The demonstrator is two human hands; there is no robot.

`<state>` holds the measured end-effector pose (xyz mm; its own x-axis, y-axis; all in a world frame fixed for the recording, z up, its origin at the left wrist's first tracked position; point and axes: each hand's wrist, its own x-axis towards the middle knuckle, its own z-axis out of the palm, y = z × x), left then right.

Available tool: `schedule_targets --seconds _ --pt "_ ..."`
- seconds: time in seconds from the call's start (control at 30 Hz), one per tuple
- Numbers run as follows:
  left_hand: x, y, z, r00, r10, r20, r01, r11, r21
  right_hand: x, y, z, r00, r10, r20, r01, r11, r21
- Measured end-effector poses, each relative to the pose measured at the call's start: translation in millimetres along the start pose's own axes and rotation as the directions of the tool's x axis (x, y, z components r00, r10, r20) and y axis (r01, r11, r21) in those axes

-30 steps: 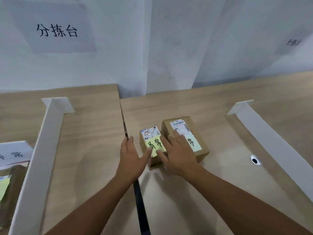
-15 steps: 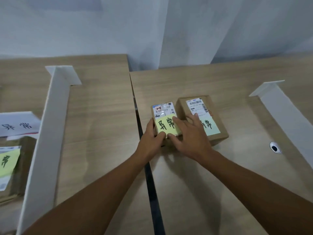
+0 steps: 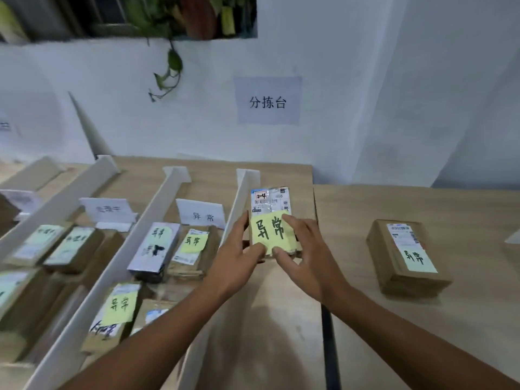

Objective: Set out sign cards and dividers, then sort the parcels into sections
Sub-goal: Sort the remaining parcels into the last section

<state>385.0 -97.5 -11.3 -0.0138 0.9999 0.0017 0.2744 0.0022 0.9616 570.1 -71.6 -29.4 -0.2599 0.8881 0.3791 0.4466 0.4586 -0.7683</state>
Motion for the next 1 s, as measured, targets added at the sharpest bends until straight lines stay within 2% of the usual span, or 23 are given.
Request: schedule_targets --seconds 0.17,0.33,0.57,0.67,0.83,1.0 --pt "-36.4 -12.4 -79.7 0.998 -0.028 -0.056 0.029 0.999 0.023 4.1 -45.1 69.5 0.997 -0.048 0.057 0.046 0.998 0.039" --pt "-33.2 -41.4 -148.7 0.995 -0.062 -0.077 0.068 0.995 0.079 26.3 -63.6 139.6 0.993 -0.035 0.109 0.032 0.999 0.033" --pt "24.3 -109.3 -226.9 0.984 -0.180 -0.006 0.180 0.983 0.032 77.6 -56.9 234.8 0.979 0.129 0.156 -0.124 0.991 -0.040" --pt "56.5 -144.4 -242.8 0.972 -0.235 0.020 0.234 0.972 0.027 93.0 -41.0 267.1 0.968 0.206 0.144 -0.196 0.977 -0.080" --pt "86.6 -200.6 -236.4 0.957 -0.266 0.115 0.252 0.960 0.126 90.9 4.3 306.2 0.927 0.339 0.160 -0.315 0.936 -0.158" --pt "95.7 -224.8 -226.7 0.957 -0.276 0.093 0.253 0.947 0.198 87.5 25.9 318.8 0.910 0.373 0.179 -0.340 0.921 -0.191"
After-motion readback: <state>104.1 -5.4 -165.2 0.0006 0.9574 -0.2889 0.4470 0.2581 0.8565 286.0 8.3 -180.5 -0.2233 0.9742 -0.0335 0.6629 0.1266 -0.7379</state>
